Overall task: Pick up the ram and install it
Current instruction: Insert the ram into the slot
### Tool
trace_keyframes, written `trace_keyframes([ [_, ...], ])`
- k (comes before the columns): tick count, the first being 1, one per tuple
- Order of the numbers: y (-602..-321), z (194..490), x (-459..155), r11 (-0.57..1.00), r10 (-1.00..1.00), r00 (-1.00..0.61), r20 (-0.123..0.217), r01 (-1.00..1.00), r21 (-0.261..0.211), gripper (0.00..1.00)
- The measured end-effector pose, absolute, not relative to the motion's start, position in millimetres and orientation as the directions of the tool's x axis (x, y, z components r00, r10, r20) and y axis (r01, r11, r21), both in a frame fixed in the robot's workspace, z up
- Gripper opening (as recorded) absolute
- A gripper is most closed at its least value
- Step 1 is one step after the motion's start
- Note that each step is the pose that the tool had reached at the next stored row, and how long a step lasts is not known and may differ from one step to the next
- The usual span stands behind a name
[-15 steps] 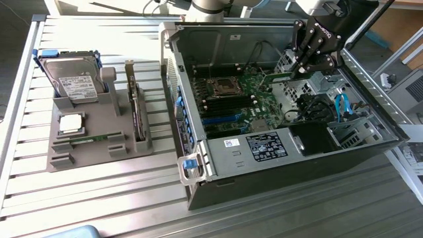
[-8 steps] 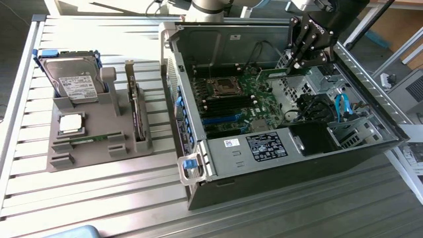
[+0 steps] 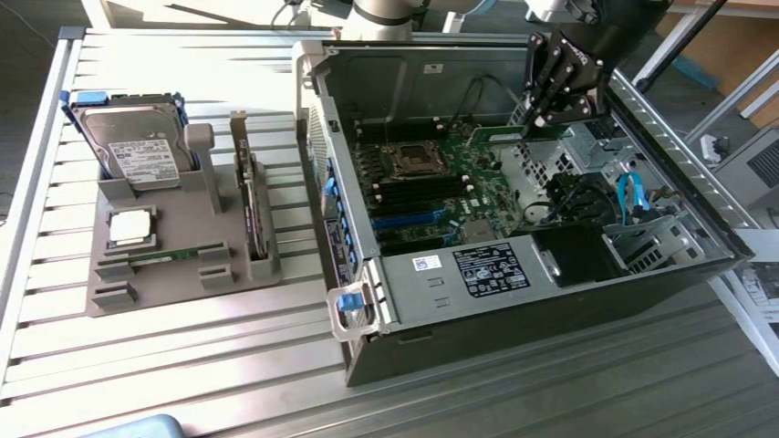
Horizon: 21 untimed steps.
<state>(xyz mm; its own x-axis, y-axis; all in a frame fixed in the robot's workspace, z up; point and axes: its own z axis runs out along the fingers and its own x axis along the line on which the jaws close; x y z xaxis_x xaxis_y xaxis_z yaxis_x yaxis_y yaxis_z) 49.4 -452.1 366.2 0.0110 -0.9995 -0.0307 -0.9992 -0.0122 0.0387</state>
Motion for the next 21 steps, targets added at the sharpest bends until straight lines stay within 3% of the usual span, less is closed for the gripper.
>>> trace_keyframes([
  [21,-449.8,347.1,47.5,0.048,-0.998,-0.049,-0.029,-0.998,0.039,0.14],
])
